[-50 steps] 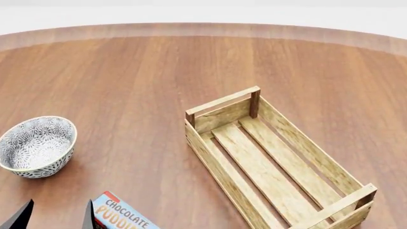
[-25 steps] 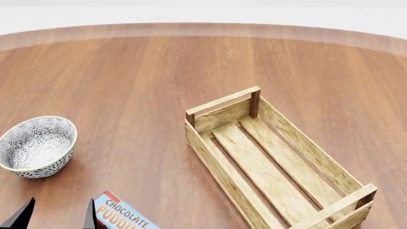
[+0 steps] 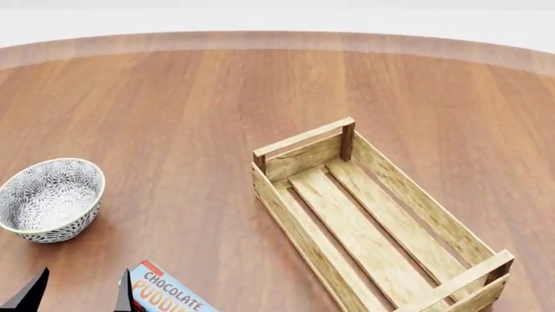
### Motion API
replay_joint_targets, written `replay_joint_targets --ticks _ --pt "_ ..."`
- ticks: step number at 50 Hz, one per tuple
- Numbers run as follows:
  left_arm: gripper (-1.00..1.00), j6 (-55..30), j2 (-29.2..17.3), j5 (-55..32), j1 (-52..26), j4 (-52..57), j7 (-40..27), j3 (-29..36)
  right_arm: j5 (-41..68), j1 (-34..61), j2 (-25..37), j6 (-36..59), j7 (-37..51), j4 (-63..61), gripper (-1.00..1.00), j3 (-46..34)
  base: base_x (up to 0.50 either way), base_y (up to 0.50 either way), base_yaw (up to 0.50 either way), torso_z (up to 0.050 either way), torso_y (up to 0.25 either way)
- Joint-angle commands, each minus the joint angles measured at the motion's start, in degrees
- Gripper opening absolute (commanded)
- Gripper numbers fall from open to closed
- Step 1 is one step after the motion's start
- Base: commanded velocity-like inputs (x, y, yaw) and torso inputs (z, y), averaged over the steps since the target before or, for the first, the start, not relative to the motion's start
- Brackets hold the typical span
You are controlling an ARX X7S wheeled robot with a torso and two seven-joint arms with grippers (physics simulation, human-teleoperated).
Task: Pick up the chocolate pudding and put it in the tray.
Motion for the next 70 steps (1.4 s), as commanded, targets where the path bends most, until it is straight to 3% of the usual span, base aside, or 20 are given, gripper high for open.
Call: replay_joint_targets --ticks 1,70 --pt "1.00 0.2 -0.2 -0.3 0.0 0.0 -0.3 0.3 -0.2 1.3 -0.8 -1.1 0.0 3.0 1.00 -0.8 0.00 0.00 0.00 0.000 0.000" --pt "1.00 1.4 -1.4 -1.0 -0.1 -0.7 -1.8 2.7 0.8 10.5 -5.5 -7.2 0.2 21.2 1.00 -4.1 0.00 0.00 0.00 0.000 0.000"
